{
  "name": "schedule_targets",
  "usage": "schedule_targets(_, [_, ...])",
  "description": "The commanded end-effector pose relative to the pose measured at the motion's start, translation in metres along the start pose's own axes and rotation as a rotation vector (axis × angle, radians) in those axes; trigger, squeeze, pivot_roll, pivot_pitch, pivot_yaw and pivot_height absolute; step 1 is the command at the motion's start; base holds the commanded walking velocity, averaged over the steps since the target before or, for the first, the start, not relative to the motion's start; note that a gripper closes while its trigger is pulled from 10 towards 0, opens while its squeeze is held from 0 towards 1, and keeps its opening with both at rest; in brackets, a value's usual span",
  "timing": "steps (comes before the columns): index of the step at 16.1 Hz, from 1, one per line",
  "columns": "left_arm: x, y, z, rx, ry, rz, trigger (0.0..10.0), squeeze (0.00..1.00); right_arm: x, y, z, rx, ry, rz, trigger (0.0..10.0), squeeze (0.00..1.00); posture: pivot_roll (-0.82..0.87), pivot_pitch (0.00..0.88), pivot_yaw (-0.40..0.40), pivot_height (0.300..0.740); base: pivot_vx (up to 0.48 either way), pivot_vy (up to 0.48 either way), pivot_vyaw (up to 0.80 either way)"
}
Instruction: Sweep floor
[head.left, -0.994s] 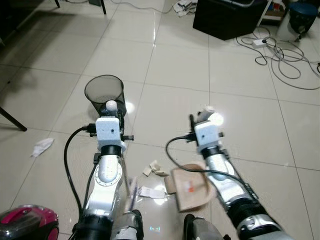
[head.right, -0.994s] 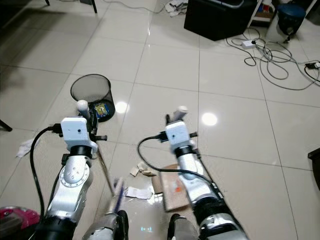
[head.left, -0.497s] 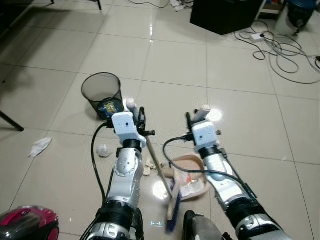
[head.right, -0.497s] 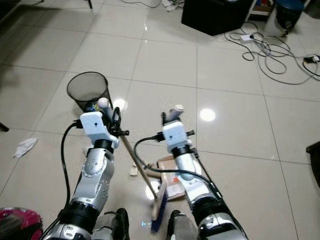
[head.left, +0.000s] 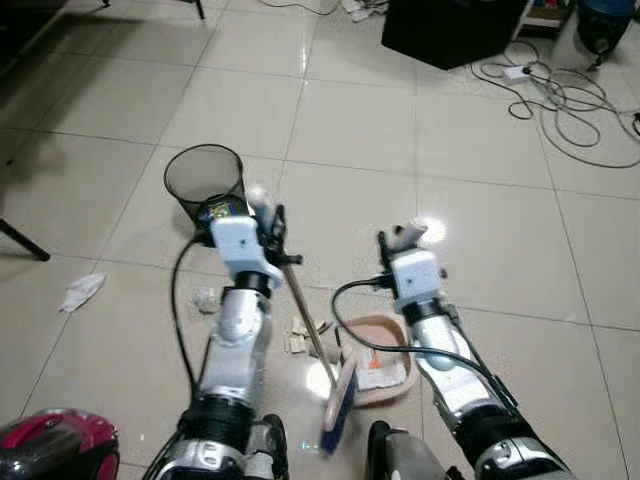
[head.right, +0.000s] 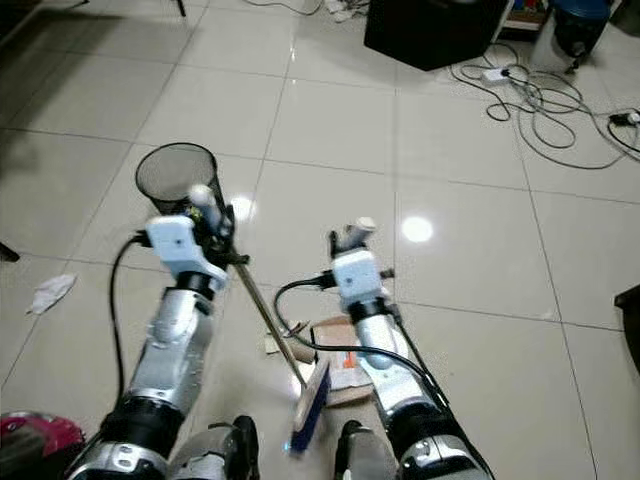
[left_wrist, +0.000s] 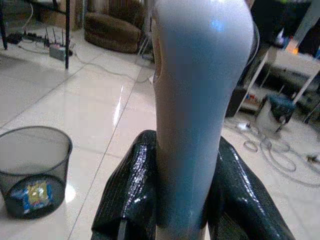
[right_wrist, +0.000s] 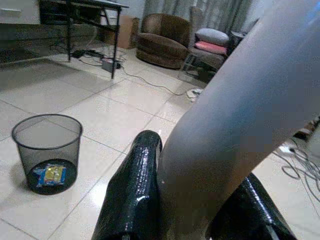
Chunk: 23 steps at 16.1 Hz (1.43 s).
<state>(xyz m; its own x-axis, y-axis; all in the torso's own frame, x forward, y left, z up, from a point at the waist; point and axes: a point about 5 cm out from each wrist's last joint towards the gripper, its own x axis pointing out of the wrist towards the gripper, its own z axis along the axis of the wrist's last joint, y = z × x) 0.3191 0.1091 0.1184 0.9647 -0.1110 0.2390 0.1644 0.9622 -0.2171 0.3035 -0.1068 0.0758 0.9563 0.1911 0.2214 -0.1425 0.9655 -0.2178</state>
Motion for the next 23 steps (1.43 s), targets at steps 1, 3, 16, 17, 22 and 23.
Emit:
schedule_targets(1, [0.003,-0.007,0.012,-0.067,-0.052,-0.046,10.0,0.0,-0.006,-0.008,-0.005,0.036,0.017,-0.046,10.0,0.0,-0.01,0.218,0.007,0.74,0.0,0.0,0.0])
schedule_targets(3, [0.004,-0.008,0.022,-0.091,-0.072,-0.101,10.0,0.0,-0.009,-0.02,-0.007,0.042,0.025,-0.093,10.0,0.0,-0.01,0.202,0.011,0.74,0.0,0.0,0.0])
schedule_targets(16, [0.04,0.048,0.123,0.266,-0.187,-0.185,10.0,0.0,-0.029,-0.093,0.007,0.15,-0.06,-0.388,10.0,0.0,0.0,0.06,0.043,0.74,0.0,0.0,0.0])
schedule_targets(17, [0.043,0.063,0.122,0.308,-0.149,-0.04,10.0,0.0,-0.028,-0.1,0.015,0.187,-0.092,-0.435,10.0,0.0,-0.01,0.048,0.049,0.74,0.0,0.0,0.0])
schedule_targets(22, [0.021,0.097,0.111,0.388,-0.089,0.155,10.0,0.0,-0.024,-0.126,0.049,0.293,-0.214,-0.552,10.0,0.0,-0.02,0.019,0.056,0.74,0.0,0.0,0.0])
schedule_targets(23, [0.015,0.105,0.112,0.404,-0.086,0.193,10.0,0.0,-0.022,-0.133,0.056,0.316,-0.241,-0.573,10.0,0.0,-0.02,0.015,0.055,0.74,0.0,0.0,0.0])
